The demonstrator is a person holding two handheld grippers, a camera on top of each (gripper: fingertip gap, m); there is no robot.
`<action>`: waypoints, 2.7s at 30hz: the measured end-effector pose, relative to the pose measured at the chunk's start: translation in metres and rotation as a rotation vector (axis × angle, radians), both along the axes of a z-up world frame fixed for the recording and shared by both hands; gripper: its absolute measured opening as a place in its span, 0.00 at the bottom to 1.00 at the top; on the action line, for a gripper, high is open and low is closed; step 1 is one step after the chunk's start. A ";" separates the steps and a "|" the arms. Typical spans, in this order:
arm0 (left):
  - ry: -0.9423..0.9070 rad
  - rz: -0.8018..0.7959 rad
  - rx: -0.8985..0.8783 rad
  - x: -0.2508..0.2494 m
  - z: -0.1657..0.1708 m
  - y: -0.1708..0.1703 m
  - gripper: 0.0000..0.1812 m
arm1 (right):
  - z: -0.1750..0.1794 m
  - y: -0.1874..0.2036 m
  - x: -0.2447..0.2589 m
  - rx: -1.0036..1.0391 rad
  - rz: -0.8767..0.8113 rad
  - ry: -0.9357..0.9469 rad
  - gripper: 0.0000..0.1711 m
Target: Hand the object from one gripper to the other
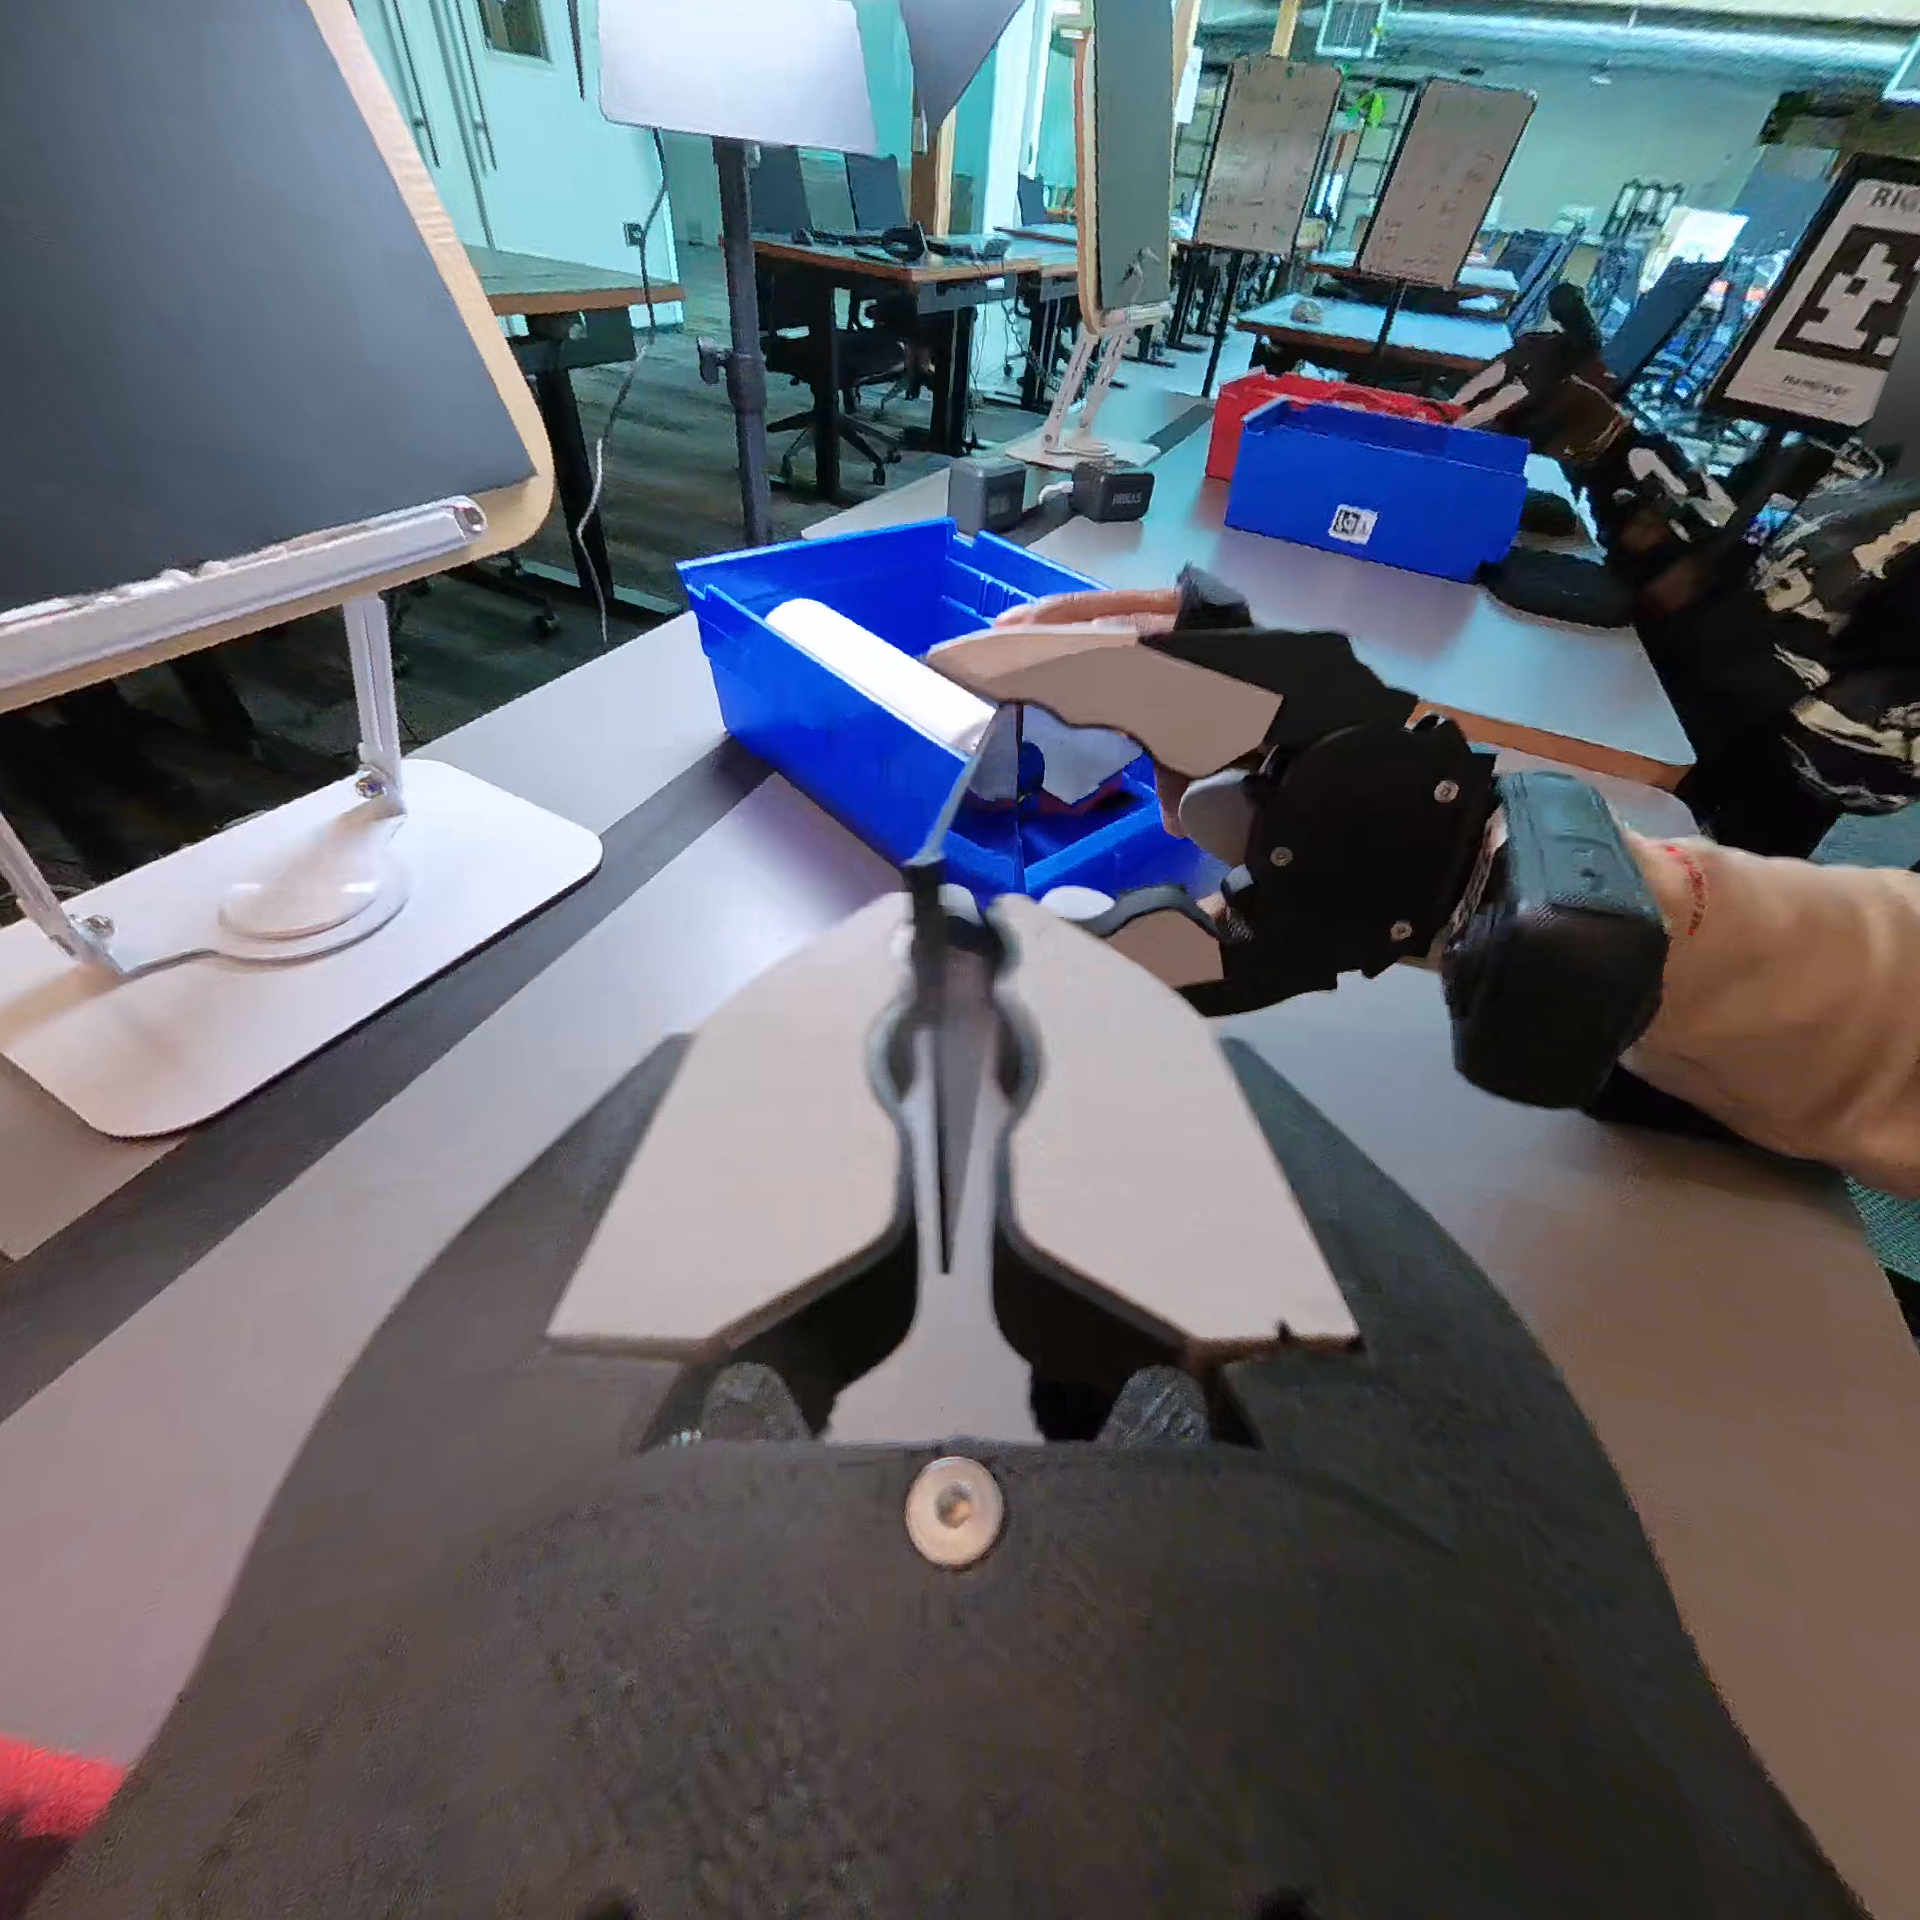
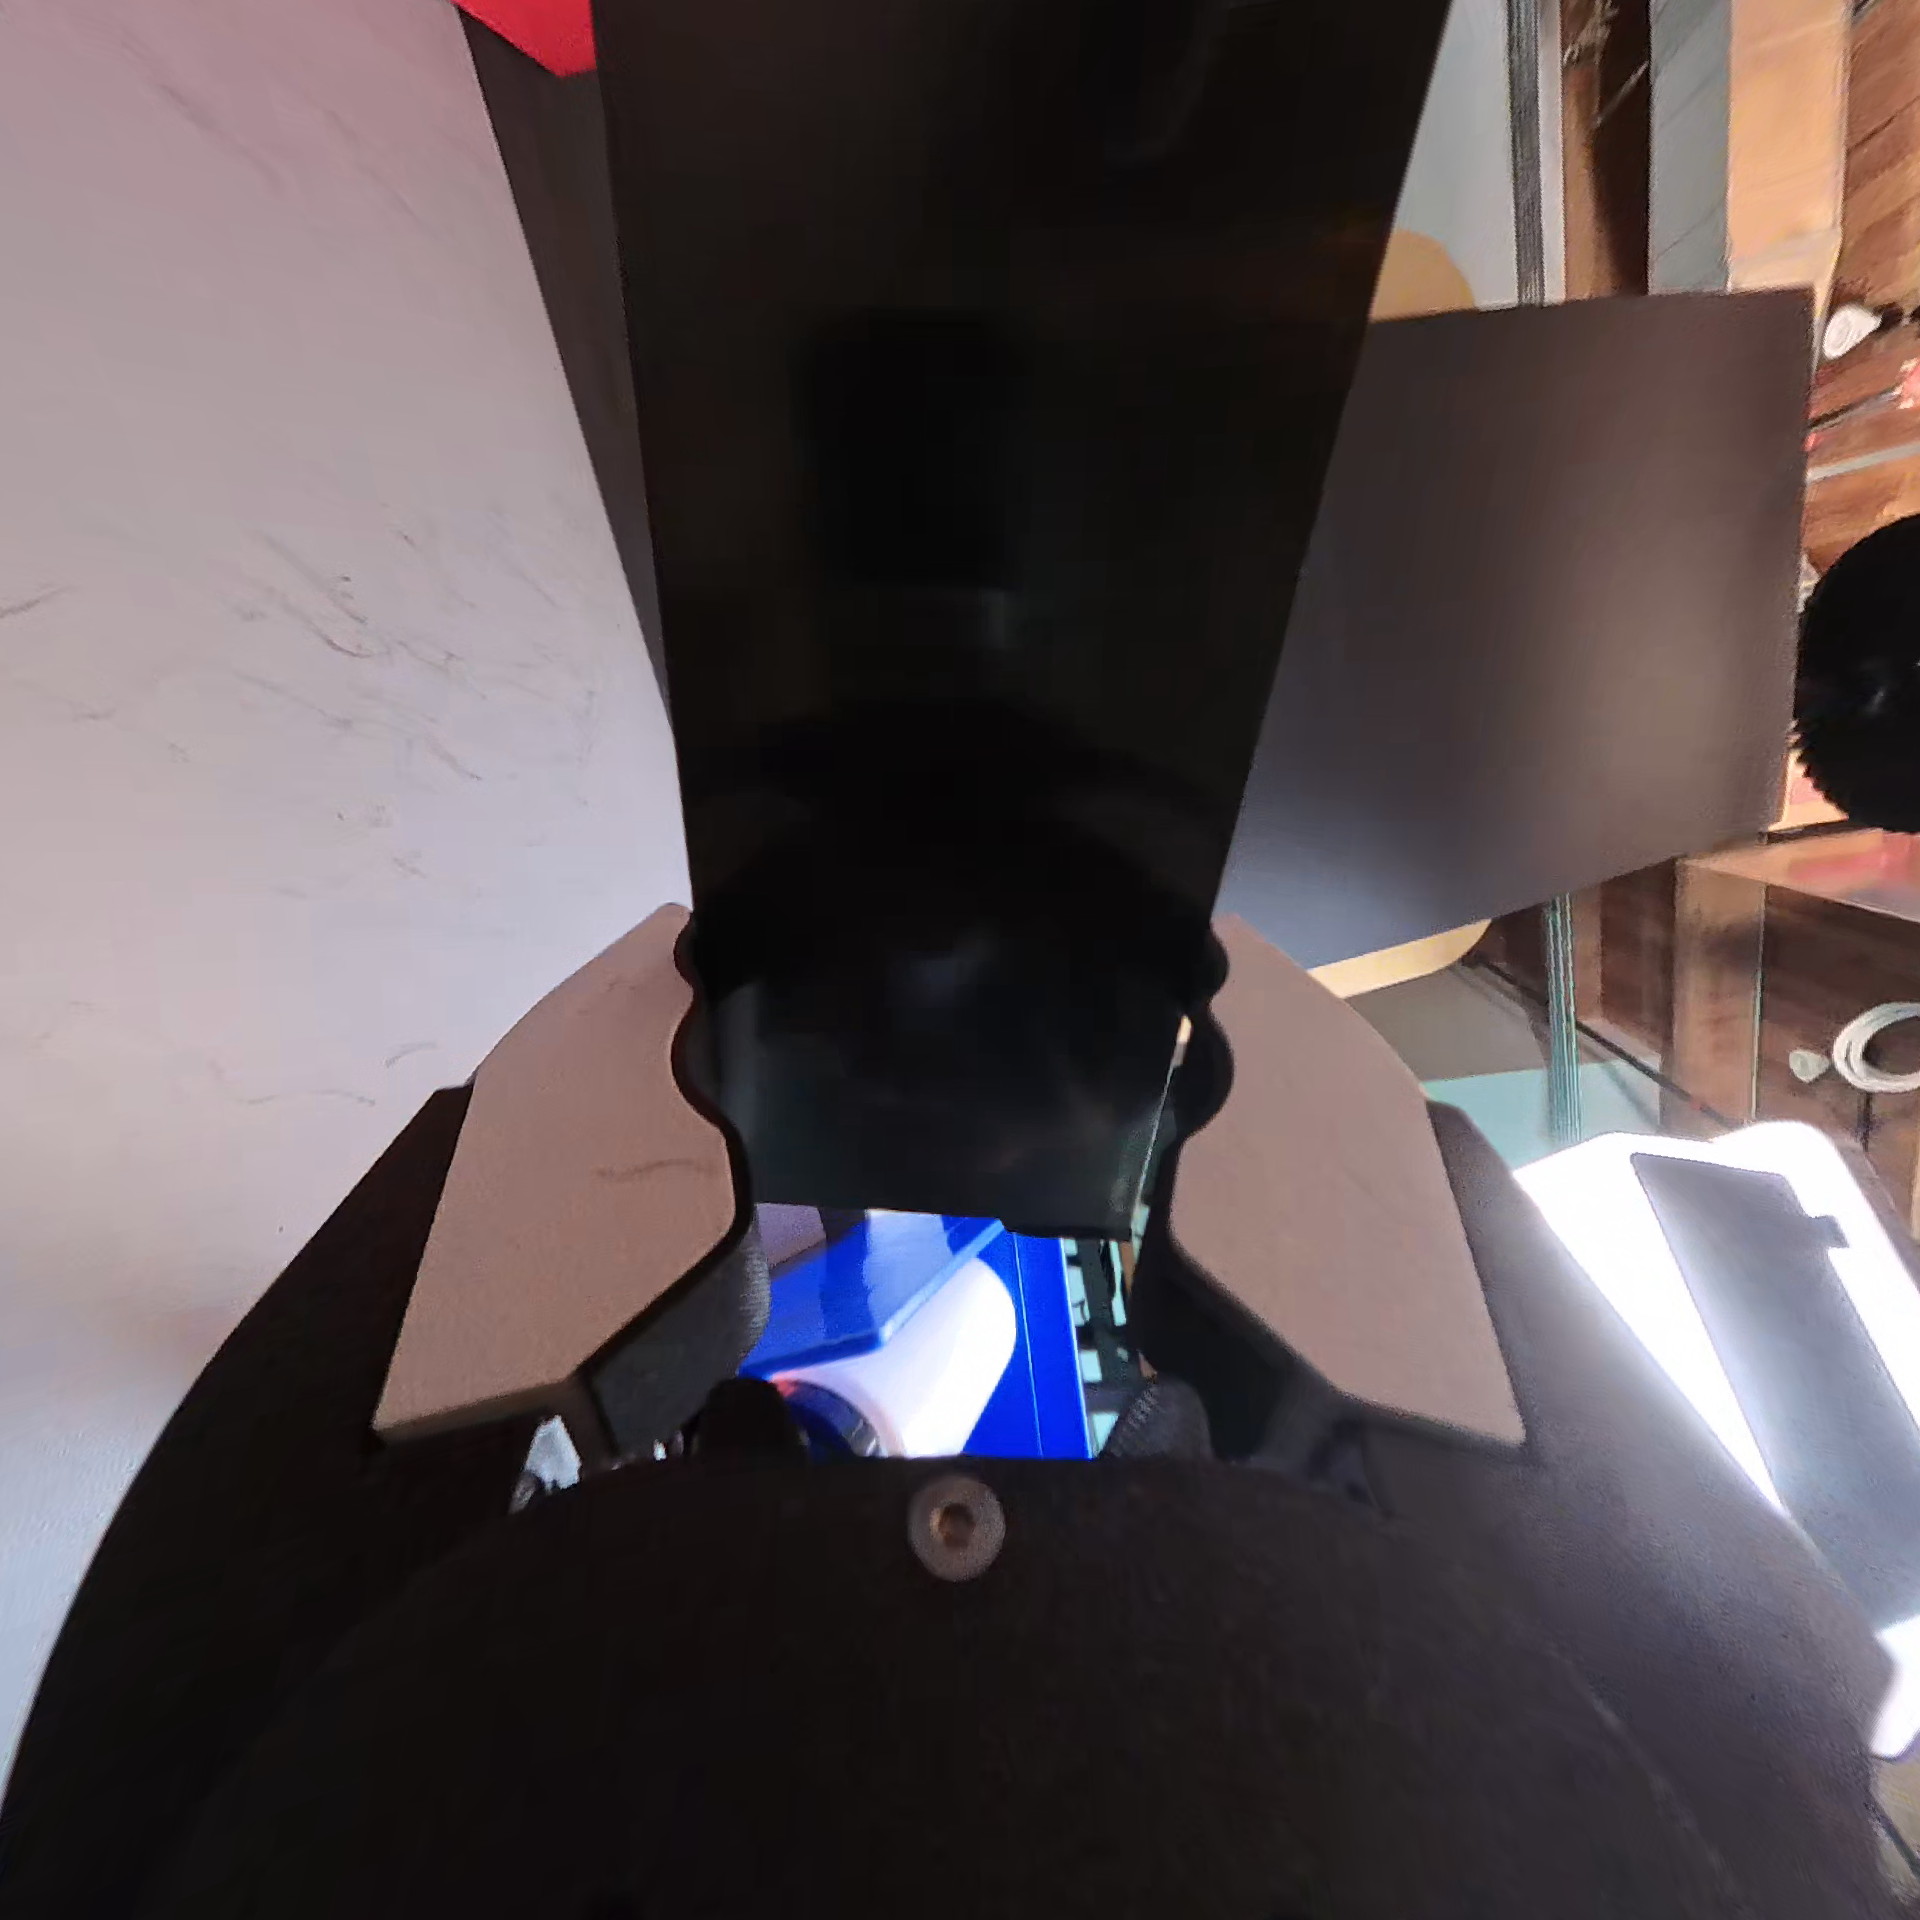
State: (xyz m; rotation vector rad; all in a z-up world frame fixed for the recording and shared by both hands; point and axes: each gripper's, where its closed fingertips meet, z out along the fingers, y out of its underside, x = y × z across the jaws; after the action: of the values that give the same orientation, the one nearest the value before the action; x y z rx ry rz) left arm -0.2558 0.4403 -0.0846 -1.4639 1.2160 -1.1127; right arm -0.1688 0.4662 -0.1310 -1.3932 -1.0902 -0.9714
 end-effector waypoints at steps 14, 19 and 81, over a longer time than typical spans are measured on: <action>-0.290 -0.118 -0.217 -0.046 0.043 0.016 0.01 | 0.056 -0.030 0.009 -0.087 0.090 0.218 0.57; -0.325 -0.131 -0.243 -0.043 0.046 0.013 0.01 | 0.027 -0.021 -0.007 -0.187 0.051 0.068 0.61; 0.877 0.319 1.264 -0.035 -0.063 0.017 0.52 | -0.016 -0.044 -0.023 -0.188 0.109 -0.264 0.58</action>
State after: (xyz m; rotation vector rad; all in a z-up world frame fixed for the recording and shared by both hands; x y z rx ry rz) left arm -0.2903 0.4569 -0.1479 -0.9816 1.6671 0.6225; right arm -0.1914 0.4225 -0.1471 -1.3643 -1.4717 -1.0137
